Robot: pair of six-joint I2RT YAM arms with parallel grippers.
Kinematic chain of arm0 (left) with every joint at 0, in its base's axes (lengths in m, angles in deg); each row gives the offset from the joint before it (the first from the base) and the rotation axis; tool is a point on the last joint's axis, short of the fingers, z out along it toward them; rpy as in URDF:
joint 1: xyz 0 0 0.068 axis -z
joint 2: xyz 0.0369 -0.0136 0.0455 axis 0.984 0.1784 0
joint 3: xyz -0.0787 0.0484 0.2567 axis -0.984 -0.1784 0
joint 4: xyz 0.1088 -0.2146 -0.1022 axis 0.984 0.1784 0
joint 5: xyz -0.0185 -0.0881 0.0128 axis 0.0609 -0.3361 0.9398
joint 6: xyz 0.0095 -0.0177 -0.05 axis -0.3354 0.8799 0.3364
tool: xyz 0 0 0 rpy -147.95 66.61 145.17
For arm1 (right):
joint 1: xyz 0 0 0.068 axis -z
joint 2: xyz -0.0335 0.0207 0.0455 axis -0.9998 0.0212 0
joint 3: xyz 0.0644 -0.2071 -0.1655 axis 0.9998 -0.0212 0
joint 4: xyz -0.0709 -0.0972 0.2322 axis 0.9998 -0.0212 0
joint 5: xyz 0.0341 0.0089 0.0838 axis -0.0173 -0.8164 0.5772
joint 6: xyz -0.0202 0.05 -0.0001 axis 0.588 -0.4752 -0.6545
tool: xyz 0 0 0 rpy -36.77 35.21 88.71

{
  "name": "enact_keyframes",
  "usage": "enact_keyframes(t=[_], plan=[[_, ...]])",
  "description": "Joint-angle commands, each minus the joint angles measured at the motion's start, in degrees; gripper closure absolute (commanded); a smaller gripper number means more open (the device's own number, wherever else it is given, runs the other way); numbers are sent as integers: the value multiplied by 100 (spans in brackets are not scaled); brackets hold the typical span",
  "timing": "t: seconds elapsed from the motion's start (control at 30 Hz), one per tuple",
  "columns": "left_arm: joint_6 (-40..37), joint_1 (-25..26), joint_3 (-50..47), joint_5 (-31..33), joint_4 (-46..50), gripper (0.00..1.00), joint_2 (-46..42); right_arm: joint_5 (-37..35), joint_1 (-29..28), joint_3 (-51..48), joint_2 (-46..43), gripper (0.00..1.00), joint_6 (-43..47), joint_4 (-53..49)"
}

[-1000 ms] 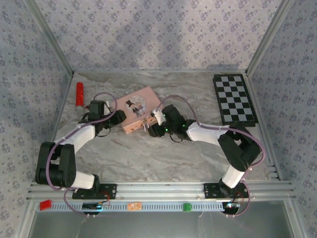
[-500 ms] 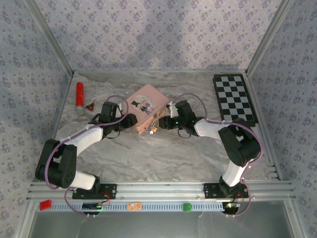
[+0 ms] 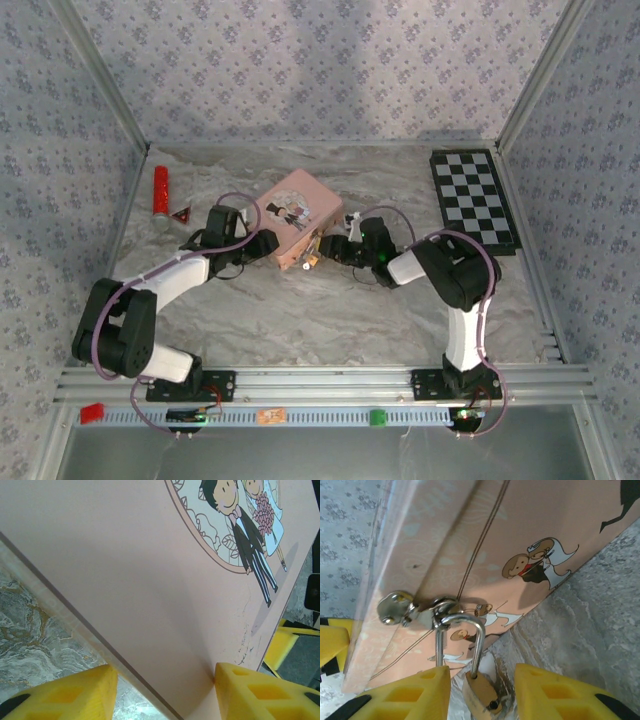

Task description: Unlock the padlock with the key

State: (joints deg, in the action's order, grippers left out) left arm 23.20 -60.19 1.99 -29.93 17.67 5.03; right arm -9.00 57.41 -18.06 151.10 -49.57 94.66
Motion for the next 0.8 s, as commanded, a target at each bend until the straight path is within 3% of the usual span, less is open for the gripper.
enact_keyframes(t=[0.0, 0.27, 0.77], plan=[[25, 49, -4, -38, -191, 46, 27, 64, -8, -29, 160, 62, -36, 677], [95, 42, -7, -91, -228, 46, 43, 411, 63, 22, 803, 66, -342, 1661], [197, 47, -131, -227, -402, 46, -130, 400, 79, 126, 1228, 71, -740, 2352]])
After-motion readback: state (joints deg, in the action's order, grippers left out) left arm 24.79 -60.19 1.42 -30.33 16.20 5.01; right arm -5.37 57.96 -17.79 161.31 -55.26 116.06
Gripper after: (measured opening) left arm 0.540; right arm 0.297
